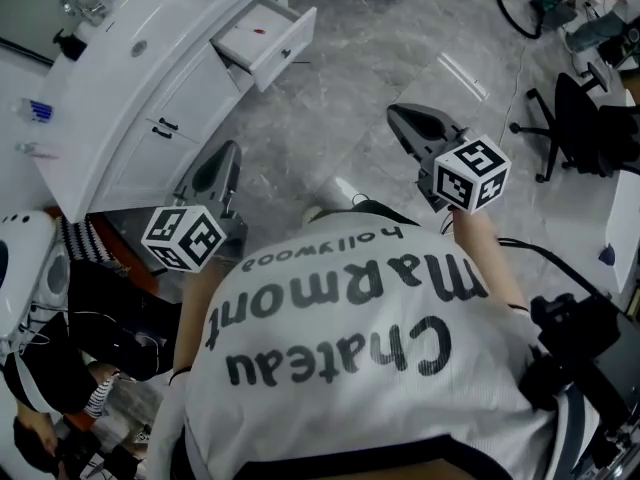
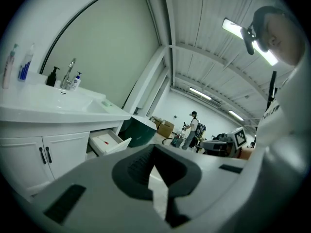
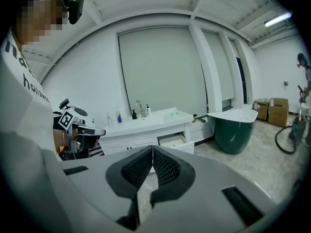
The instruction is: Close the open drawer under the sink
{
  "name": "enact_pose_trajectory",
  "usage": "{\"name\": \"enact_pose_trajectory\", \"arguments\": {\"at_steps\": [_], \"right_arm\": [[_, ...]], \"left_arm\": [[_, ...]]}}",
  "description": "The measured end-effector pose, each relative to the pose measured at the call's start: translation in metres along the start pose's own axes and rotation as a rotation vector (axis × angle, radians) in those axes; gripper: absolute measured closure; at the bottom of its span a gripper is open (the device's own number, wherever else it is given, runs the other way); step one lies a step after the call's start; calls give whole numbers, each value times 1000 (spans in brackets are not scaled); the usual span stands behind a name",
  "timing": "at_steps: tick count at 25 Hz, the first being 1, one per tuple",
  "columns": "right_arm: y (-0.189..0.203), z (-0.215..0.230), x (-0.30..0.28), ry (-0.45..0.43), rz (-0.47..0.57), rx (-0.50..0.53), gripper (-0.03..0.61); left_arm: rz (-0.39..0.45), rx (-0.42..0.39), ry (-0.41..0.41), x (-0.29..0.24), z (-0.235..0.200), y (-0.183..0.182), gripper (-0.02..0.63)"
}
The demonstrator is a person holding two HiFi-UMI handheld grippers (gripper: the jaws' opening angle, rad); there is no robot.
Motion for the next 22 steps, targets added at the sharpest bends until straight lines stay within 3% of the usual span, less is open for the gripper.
{"name": "enact_pose_trajectory", "arguments": {"at_steps": [3, 8, 11, 14, 18, 22], "right_arm": [[1, 4, -11, 3, -16, 0, 566], [-4, 17, -27, -24, -29, -3, 566], [-12, 32, -45, -60, -28, -39, 566], [-25, 47, -78, -130, -49, -50, 566], [-50, 65, -120, -222, -91, 12, 566], [-82, 101, -149, -276, -121, 49, 566]], "left_arm": [[44, 27, -1, -2, -7, -3, 606], [112, 141, -19, -11, -16, -3, 606], [85, 70, -100, -16, -20, -5, 606], [131, -32, -223, -14, -34, -20, 606], [155, -5, -325, -28, -47, -28, 606], [158, -16, -373, -66, -48, -43, 606]]}}
Point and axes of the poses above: the fingertips, and each gripper's own axes: x backward along the fingers, z to its right, y out of its underside, the point moved 3 cm from there along x, backward along the fingers, and after that the axes turned 12 degrees about -x, right-handed, at the moved point
